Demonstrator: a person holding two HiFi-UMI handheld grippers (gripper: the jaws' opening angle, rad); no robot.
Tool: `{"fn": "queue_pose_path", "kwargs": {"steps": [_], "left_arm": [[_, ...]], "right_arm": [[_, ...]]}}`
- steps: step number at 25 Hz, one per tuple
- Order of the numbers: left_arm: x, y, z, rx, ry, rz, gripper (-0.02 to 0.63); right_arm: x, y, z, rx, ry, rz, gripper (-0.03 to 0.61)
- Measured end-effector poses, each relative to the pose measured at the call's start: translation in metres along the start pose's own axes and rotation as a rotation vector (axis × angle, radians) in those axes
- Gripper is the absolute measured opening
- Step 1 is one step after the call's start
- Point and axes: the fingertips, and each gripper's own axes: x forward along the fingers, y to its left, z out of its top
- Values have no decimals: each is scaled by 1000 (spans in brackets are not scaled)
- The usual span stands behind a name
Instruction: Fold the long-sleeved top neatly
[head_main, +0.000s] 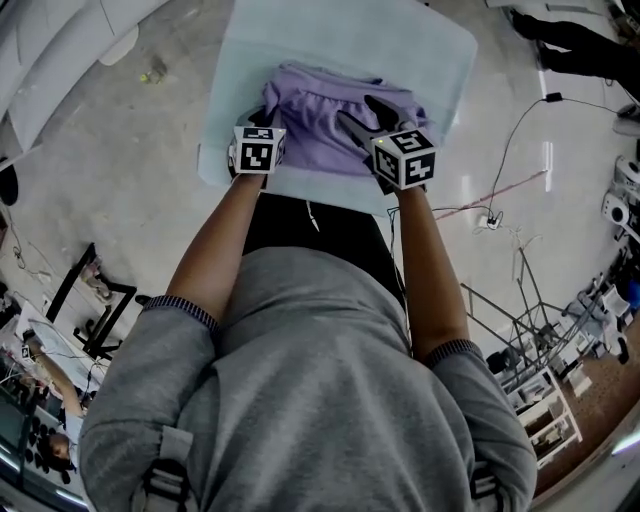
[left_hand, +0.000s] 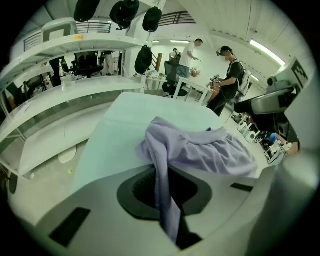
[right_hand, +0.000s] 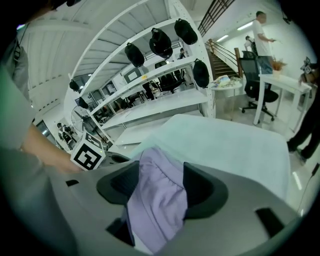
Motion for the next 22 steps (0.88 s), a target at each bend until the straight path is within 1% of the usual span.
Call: {"fn": "queue_pose_path", "kwargs": {"steps": [3, 6, 9, 12, 17, 22], "left_arm": [[-10, 3, 5, 0, -6, 22, 44], [-18, 5, 6, 5, -4, 18, 44], [-32, -4, 12, 16, -11, 29, 44], [-47, -19, 22, 11, -18, 58, 44], [-64, -56, 37, -4, -6, 105, 44], [-71, -93, 52, -1, -7, 139, 46]], "right_arm": [[-10, -10, -2, 0, -9, -7, 291], [-17, -20, -9, 9, -17, -6, 291], [-30, -28, -15, -1, -21, 2, 290], [-47, -34, -21, -10, -32, 18, 290], [-78, -48, -31, -24, -46, 47, 290], [-103, -59, -38, -38, -67, 69, 290]]}}
